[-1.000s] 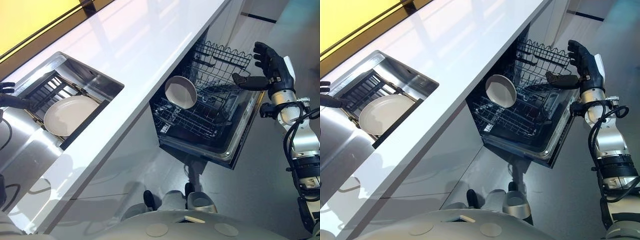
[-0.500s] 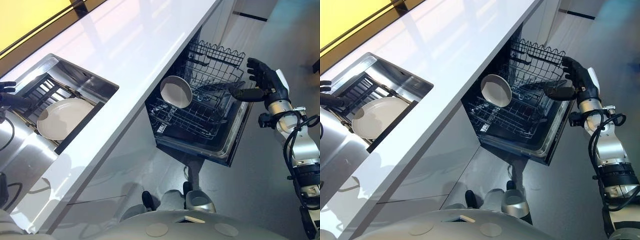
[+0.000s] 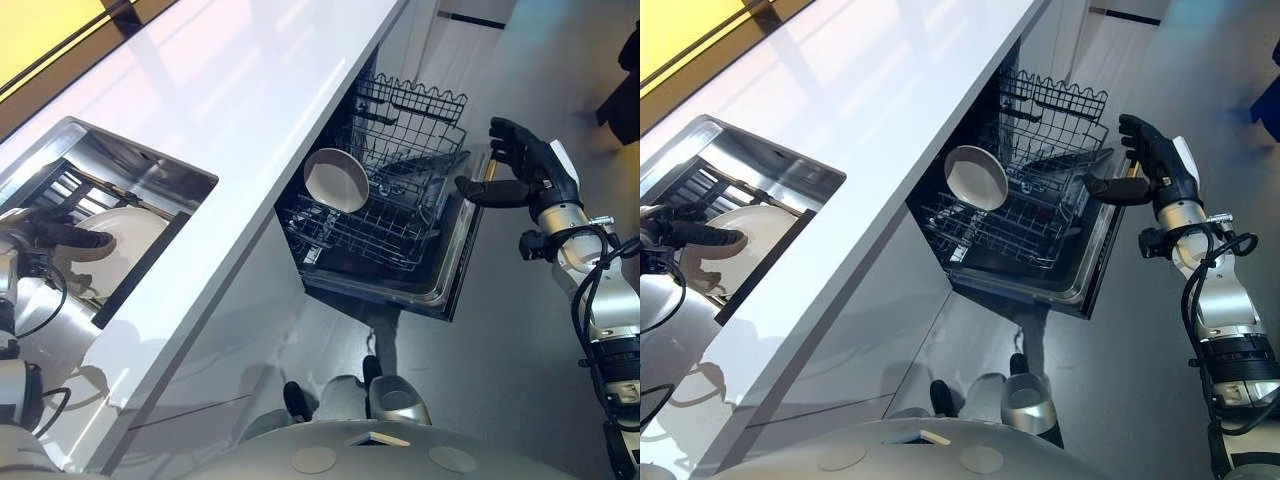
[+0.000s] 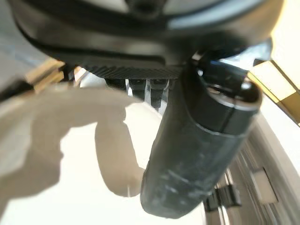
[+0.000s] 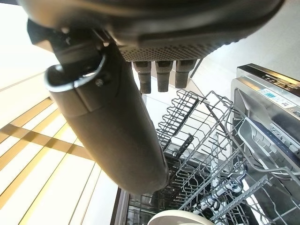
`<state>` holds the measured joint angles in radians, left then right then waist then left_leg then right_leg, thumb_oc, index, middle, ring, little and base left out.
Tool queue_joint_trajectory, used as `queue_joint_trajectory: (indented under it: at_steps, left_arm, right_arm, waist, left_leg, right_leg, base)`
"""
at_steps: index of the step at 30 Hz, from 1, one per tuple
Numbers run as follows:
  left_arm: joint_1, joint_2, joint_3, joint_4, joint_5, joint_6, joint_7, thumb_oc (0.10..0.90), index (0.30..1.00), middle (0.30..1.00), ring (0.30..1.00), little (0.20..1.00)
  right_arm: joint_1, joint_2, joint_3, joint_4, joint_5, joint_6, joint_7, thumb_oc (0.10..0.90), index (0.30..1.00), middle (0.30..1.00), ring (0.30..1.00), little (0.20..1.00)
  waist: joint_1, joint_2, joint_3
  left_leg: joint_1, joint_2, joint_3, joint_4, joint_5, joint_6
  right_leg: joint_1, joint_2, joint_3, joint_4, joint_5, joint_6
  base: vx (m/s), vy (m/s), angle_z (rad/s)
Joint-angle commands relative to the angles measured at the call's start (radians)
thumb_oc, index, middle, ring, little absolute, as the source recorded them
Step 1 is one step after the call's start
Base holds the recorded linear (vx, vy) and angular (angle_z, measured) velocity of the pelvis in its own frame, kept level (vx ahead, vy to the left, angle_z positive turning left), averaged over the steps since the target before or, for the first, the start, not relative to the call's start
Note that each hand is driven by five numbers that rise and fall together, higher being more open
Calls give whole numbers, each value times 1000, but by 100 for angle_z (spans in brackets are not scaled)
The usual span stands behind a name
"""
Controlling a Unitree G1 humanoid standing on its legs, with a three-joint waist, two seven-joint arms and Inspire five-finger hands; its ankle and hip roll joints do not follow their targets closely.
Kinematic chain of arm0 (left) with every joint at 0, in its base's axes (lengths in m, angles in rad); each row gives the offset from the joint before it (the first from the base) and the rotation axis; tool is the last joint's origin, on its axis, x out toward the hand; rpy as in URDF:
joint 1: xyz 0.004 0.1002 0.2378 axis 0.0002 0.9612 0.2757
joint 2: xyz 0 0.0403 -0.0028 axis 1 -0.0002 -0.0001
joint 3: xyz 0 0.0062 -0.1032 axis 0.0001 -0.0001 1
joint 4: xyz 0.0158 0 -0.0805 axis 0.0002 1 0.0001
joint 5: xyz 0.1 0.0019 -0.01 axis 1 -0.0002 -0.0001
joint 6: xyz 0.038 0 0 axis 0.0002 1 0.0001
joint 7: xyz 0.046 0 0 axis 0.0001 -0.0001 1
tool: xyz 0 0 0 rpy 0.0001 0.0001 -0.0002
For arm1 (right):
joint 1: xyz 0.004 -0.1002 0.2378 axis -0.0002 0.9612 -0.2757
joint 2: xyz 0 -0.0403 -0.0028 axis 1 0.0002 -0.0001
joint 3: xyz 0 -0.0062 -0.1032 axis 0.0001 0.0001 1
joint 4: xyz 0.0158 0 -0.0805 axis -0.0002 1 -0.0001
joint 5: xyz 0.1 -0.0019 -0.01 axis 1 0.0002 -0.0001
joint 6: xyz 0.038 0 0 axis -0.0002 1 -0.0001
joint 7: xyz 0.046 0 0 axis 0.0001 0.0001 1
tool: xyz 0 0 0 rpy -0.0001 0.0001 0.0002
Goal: Pick up plates and place into dishwasher.
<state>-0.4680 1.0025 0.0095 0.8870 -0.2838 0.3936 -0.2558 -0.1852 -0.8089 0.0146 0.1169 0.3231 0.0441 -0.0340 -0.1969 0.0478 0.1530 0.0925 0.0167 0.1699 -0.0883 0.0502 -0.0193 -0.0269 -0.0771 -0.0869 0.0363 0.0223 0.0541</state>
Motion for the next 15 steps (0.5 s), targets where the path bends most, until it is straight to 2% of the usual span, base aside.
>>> queue_joint_trajectory:
  at_steps: [1,2,3,4,5,8,9,10,12,15]
  left_arm:
    - [-16,37,66,45,-136,23,-27,800,900,900,900,900]
    - [-18,23,72,48,-225,60,-43,800,900,900,900,900]
    - [-17,6,79,51,-307,84,-47,726,836,836,836,826]
    - [-14,-6,87,48,-384,104,-36,534,672,672,672,634]
    - [-14,-15,96,42,-438,120,-24,413,568,568,568,513]
    - [-18,-35,111,23,-620,142,33,180,368,368,368,280]
    - [-20,-37,111,19,-642,145,42,158,349,349,349,258]
    - [-24,-42,111,12,-676,147,53,100,300,300,300,200]
    - [-36,-49,102,-12,-722,147,66,100,300,300,300,200]
    - [-61,-53,74,-44,-718,154,70,100,300,300,300,200]
  right_arm:
    - [-86,-67,-73,-102,-20,-75,-10,800,900,900,900,900]
    - [-90,-63,-62,-98,-24,-77,-11,800,900,900,900,900]
    - [-93,-58,-53,-95,-30,-78,-11,800,900,900,900,900]
    - [-96,-53,-46,-89,-36,-80,-9,800,900,900,900,900]
    - [-97,-48,-39,-83,-41,-85,-9,800,900,900,900,900]
    - [-102,-40,-22,-74,-43,-93,-11,800,900,900,900,900]
    - [-103,-39,-19,-71,-45,-96,-12,800,900,900,900,900]
    - [-104,-37,-14,-67,-44,-100,-13,800,900,900,900,900]
    - [-112,-33,-5,-63,-40,-104,-17,800,900,900,900,900]
    - [-126,-30,2,-67,-20,-106,-30,800,900,900,900,900]
  waist:
    - [-11,22,-52]
    - [-12,24,-52]
    - [-12,25,-52]
    - [-11,26,-53]
    - [-11,27,-53]
    - [-12,29,-54]
    - [-12,30,-55]
    - [-12,30,-56]
    - [-11,29,-59]
    - [-7,32,-62]
  left_leg:
    - [-73,-83,-27,59,-70,7]
    - [-72,-83,-25,60,-71,6]
    - [-72,-82,-23,62,-71,6]
    - [-70,-83,-22,63,-72,5]
    - [-68,-83,-20,64,-73,5]
    - [-64,-83,-18,66,-74,4]
    - [-63,-83,-18,66,-74,3]
    - [-62,-83,-18,67,-74,3]
    - [-61,-83,-18,67,-73,2]
    - [-59,-82,-24,68,-74,0]
  right_leg:
    - [-41,47,-39,117,-88,84]
    - [-40,46,-40,118,-89,85]
    - [-39,44,-43,118,-90,85]
    - [-38,42,-45,120,-90,86]
    - [-36,41,-47,120,-92,86]
    - [-32,38,-50,123,-95,87]
    - [-31,37,-51,124,-95,87]
    - [-30,36,-52,126,-96,88]
    - [-28,35,-53,127,-97,88]
    - [-26,33,-53,136,-98,90]
  base:
    - [11,57,-8]
    - [13,53,-5]
    - [18,62,-3]
    - [14,52,0]
    - [10,42,2]
    - [1,11,1]
    - [0,0,0]
    - [0,0,0]
    - [-22,-1,6]
    - [-44,-6,2]
